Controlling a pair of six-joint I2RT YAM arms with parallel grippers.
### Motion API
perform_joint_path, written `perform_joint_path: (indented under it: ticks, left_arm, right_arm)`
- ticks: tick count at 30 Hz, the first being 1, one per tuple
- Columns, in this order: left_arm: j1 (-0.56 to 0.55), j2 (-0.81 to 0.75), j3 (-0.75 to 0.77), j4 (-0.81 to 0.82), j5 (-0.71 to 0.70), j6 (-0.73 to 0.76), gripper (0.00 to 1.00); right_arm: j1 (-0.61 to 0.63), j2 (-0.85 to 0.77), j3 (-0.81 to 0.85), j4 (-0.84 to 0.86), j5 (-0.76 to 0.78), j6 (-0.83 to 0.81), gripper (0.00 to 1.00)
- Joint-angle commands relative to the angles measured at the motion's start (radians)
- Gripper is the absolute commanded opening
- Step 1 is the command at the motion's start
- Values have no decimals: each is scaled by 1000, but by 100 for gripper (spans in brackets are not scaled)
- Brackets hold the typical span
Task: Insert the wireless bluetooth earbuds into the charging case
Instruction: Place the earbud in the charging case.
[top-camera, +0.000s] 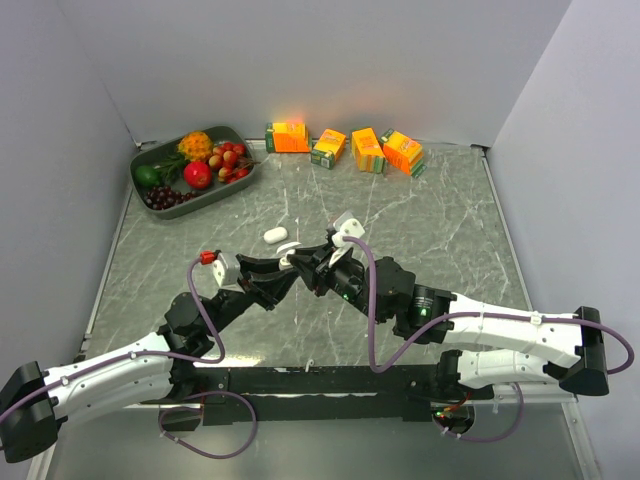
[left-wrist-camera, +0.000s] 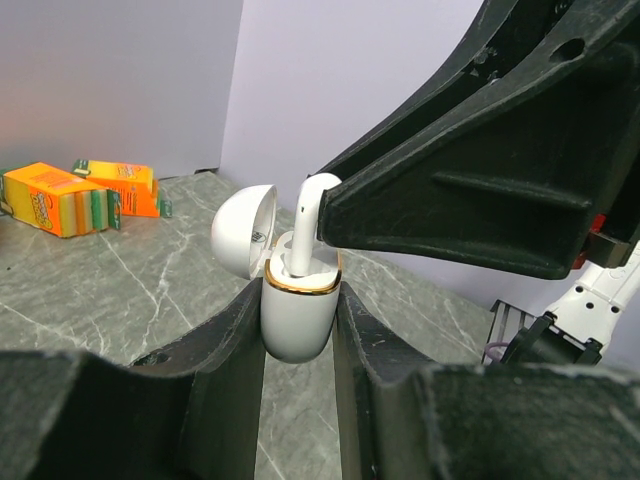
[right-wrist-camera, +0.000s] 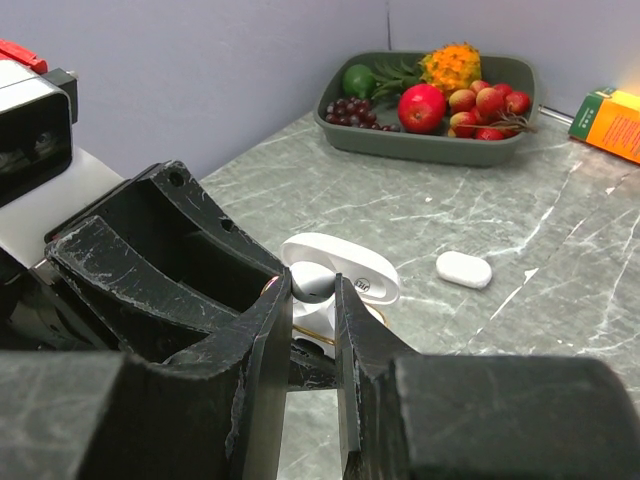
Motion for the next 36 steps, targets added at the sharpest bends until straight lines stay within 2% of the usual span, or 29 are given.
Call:
perform_joint_path:
  ticks: [1,11,14,16,20,24,27,30,36]
  left_arm:
    - [-5,-9,14,62,6,-14,1]
    - [-3,3,15,73,8,-16,1]
    - [-5,2,15,71,8,-14,1]
    - [-3,0,15,68,6,-14,1]
    - [-5,-3,15,66,5,-14,1]
    - [-3,-4,14,63,3,-14,1]
    - [-3,-6,10,63,-1,-14,1]
    - [-5,-6,10,60,-5,-13,1]
    - [-5,-27,6,24,-29,4,1]
  right_arm:
    - [9,0,47,-33,-22,7,4]
    - [13,2,50,-37,-39,19,1]
    - [15,2,53,-45,-39,21,10]
    - [16,4,55,-53,-30,24,19]
    - [13,-7,55,-56,-5,25,30]
    - [16,-24,69,-66,22,25,48]
    - [18,-44,81,-80,41,21,57]
    - [18,-68,90,-94,62,27,62]
    - [18,-174,73,-158,143,44,66]
